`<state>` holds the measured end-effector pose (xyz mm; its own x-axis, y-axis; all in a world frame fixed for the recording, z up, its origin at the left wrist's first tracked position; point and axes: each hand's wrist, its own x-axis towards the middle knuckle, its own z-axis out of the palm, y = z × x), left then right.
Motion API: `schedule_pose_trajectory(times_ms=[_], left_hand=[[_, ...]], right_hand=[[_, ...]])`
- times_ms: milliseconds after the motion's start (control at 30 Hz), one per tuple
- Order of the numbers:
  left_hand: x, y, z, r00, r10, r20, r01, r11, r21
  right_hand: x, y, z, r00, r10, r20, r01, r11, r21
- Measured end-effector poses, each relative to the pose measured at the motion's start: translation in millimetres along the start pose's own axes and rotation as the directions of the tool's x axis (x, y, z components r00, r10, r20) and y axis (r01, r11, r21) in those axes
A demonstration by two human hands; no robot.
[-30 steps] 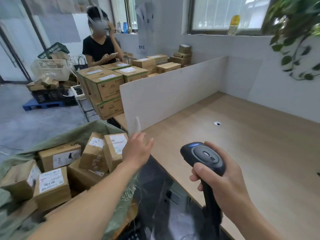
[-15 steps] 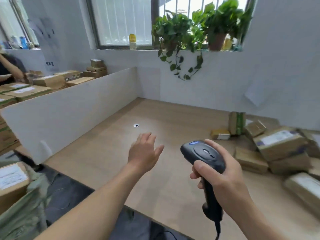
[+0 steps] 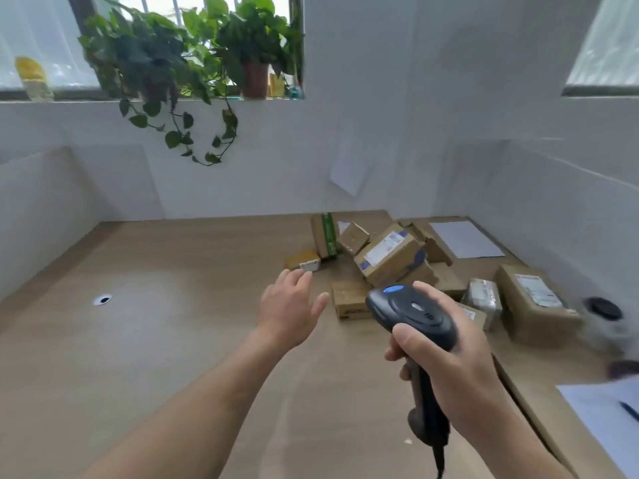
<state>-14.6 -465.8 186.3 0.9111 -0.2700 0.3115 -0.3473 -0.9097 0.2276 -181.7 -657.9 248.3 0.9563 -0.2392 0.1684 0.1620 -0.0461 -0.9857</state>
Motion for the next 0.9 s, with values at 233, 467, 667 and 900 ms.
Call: schedule_pose_trajectory(times_ms=[233,467,667,900], left_hand=[[77,32,49,0.983,0.16,0.094,-0.154,0.986,-0.067],[137,51,100,0.955,0.232,0.187,-0.209,0.969,-0.134],[184,68,132,0.934,0.224,0.278,-0.191,0.972,-0.14],[251,98,159,0.908,0.17,0.383,-0.12,0.981,-0.151]], right_hand=[[43,14,-20,0.984,0.001,-0.178,-0.012,0.998,-0.058],[71,29,-27,0.953,0.037,-0.3,-0.053,0.998,-0.045],[102,49,-46,0.929,0.105,-0.356,-0.111,0.994,0.002],[155,73,-79,0.942,0.142,-0.302,-0.136,0.99,0.041]])
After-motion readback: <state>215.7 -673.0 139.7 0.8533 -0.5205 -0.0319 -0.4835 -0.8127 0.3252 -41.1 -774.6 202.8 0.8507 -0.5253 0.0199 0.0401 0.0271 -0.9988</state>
